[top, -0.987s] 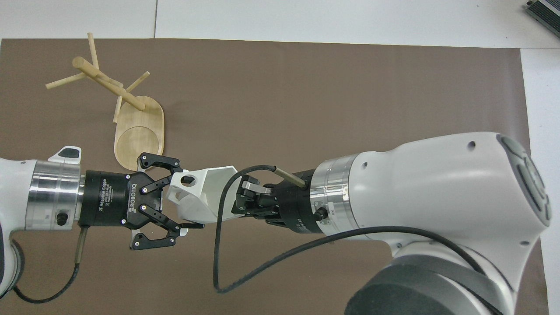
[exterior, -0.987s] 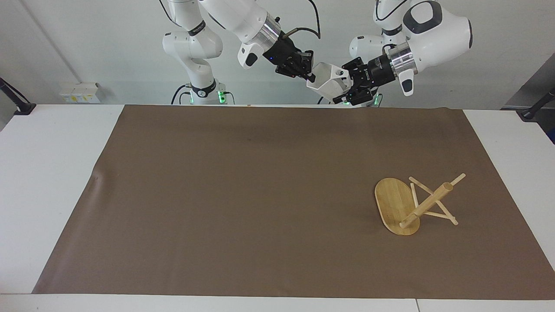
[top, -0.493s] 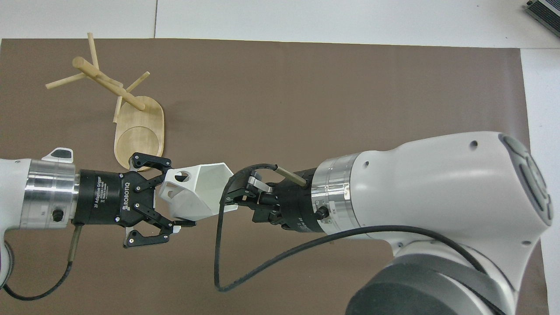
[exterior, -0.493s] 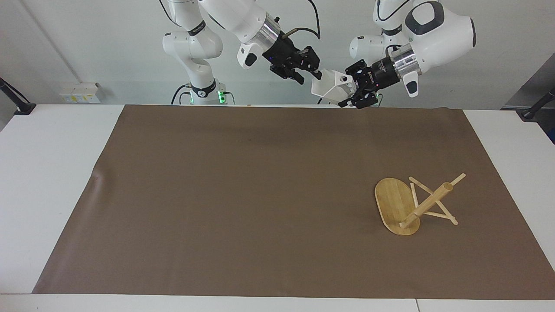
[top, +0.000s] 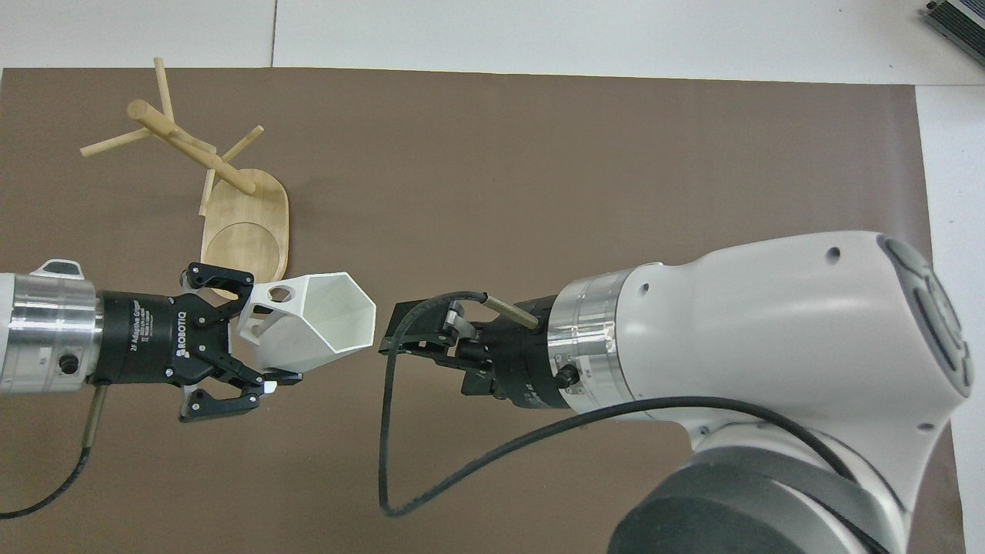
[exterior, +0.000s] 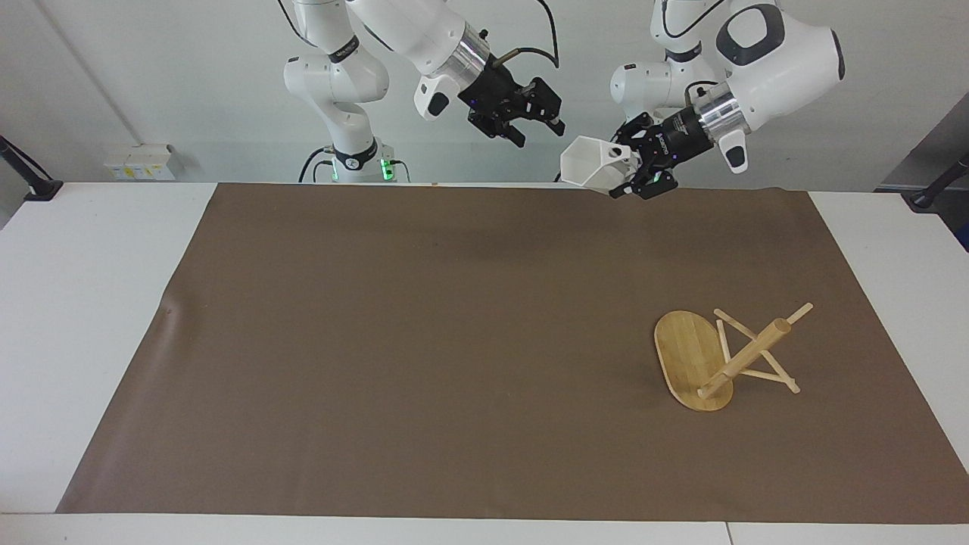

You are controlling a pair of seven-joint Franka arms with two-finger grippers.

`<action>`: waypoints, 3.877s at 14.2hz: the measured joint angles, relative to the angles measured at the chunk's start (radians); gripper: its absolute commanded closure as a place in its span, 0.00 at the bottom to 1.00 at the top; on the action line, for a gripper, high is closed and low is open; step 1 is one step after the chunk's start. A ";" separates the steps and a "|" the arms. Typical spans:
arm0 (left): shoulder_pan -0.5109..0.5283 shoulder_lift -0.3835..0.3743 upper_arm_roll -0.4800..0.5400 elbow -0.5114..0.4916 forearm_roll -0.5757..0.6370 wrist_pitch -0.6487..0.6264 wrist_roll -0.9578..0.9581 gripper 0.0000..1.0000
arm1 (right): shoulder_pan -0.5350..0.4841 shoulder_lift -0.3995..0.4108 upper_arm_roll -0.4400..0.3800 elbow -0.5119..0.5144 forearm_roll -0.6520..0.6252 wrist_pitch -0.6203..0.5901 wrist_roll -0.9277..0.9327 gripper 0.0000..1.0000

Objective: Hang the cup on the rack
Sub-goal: 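Carry the cup with the left gripper while the right gripper withdraws, then lower the cup onto a rack peg with the left gripper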

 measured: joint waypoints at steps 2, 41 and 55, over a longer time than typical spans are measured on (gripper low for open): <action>0.004 0.000 -0.002 -0.026 0.002 0.076 -0.047 1.00 | 0.000 0.000 -0.001 0.000 0.000 0.000 -0.001 0.00; -0.082 0.304 -0.078 -0.009 0.003 0.924 -0.404 1.00 | -0.022 0.015 -0.648 -0.029 -0.581 -0.014 -0.977 0.00; -0.057 0.334 -0.067 0.003 0.003 0.961 -0.485 1.00 | -0.021 0.012 -0.665 0.027 -0.732 -0.186 -0.858 0.00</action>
